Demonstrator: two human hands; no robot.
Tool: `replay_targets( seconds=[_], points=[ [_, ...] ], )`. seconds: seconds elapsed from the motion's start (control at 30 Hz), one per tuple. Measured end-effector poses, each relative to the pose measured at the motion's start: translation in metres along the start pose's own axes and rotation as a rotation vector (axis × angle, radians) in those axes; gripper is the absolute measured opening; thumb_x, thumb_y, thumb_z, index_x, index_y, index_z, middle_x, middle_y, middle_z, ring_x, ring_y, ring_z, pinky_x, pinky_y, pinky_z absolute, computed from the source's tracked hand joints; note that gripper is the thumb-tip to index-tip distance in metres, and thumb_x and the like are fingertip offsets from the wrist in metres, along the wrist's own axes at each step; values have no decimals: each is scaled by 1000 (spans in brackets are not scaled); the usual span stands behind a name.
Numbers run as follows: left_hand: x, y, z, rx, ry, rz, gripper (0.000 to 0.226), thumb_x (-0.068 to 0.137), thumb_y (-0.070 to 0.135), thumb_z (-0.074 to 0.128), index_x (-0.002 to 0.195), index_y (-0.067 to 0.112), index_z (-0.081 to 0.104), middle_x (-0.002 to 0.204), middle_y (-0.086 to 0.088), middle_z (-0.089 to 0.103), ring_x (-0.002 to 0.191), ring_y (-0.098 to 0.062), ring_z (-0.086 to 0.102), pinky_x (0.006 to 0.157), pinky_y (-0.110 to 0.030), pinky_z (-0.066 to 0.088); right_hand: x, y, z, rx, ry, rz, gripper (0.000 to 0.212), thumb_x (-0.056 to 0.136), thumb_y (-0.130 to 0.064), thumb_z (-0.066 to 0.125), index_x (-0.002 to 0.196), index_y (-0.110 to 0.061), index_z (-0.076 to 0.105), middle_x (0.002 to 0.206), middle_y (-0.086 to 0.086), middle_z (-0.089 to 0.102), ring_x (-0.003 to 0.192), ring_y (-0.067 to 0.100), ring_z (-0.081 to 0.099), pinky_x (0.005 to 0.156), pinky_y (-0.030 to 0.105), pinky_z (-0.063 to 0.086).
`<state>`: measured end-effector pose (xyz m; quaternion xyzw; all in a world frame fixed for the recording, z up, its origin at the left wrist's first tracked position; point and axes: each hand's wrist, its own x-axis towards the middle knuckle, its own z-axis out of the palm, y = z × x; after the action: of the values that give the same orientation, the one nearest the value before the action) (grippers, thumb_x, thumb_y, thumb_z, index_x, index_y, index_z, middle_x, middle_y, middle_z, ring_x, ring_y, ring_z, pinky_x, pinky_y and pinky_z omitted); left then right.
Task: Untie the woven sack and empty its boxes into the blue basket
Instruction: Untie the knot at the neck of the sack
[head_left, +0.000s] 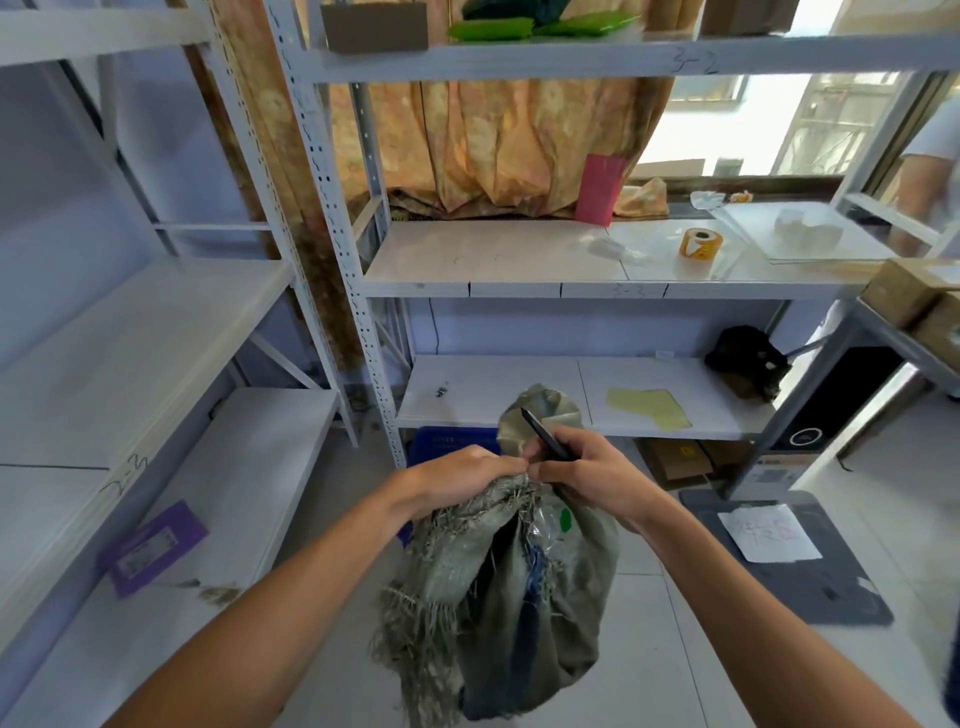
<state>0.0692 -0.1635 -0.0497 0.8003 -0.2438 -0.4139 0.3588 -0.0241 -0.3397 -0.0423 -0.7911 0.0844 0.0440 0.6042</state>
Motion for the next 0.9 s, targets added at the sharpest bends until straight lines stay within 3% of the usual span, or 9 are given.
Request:
replay_targets(
  seconds=[0.1, 0.2, 0.3, 0.33, 0.4, 0.53, 0.63, 0.8, 0.9],
  points=[
    [-3, -3, 8, -133, 57, 44, 31, 102, 42, 51, 106, 21, 73, 95, 16, 71, 89, 5, 66, 75, -8, 45, -3, -5, -1, 66, 6, 22, 16, 91, 3, 65, 107, 3, 63, 57, -12, 59, 43, -5, 51, 44, 7, 37],
    [-8, -1, 19, -232, 150, 69, 28, 99, 37, 54, 88, 19, 73, 76, 12, 72, 65, 7, 66, 56, -5, 44, -5, -9, -2, 111, 10, 29, 17, 92, 2, 63, 109, 2, 63, 62, -4, 54, 43, -1, 45, 42, 10, 33],
    [-14, 2, 24, -295, 234, 109, 33, 90, 45, 60, 85, 14, 70, 70, -7, 59, 68, -22, 56, 67, -24, 42, -8, -12, -1, 135, 15, 19, 19, 91, 2, 63, 110, 1, 63, 67, -2, 55, 43, -1, 45, 43, 10, 33],
    [-15, 2, 26, -320, 246, 122, 36, 84, 50, 61, 84, 15, 68, 73, -11, 52, 69, -22, 48, 69, -31, 38, -8, -12, 1, 140, 18, 9, 20, 90, 2, 63, 110, 1, 63, 70, 0, 56, 44, -1, 45, 43, 10, 34],
    [-18, 3, 29, -376, 284, 139, 34, 83, 47, 63, 82, 14, 70, 76, -13, 55, 71, -23, 51, 70, -37, 40, -9, -12, 3, 159, 28, -16, 22, 89, 3, 64, 110, -2, 64, 76, 3, 57, 47, 0, 48, 46, 10, 36],
    [-16, -1, 39, -479, 338, 178, 24, 88, 24, 64, 66, 15, 68, 66, -4, 63, 63, -15, 59, 65, -29, 46, -10, -8, 6, 160, 19, -32, 27, 82, -1, 70, 108, -11, 67, 83, 5, 61, 68, 12, 57, 65, 23, 46],
    [-18, -2, 48, -523, 361, 181, 41, 92, 13, 60, 53, 23, 57, 54, 7, 53, 53, -5, 49, 54, -15, 40, -12, -4, 10, 143, 31, -48, 27, 81, -6, 71, 103, -21, 68, 91, 1, 66, 81, 13, 62, 80, 31, 49],
    [-25, 2, 48, -648, 403, 184, 29, 92, 13, 65, 64, 18, 66, 54, 9, 64, 55, -4, 62, 51, -13, 46, -13, -6, 14, 165, 66, -91, 22, 87, -9, 71, 105, -21, 67, 95, 7, 69, 82, 11, 66, 77, 27, 52],
    [-27, 7, 48, -719, 332, 172, 34, 93, 15, 61, 63, 19, 76, 69, -2, 73, 61, -10, 69, 54, -17, 52, -13, -12, 13, 232, 62, -87, 20, 86, -9, 72, 104, -17, 68, 92, 9, 71, 81, 18, 67, 77, 31, 53]
  ],
)
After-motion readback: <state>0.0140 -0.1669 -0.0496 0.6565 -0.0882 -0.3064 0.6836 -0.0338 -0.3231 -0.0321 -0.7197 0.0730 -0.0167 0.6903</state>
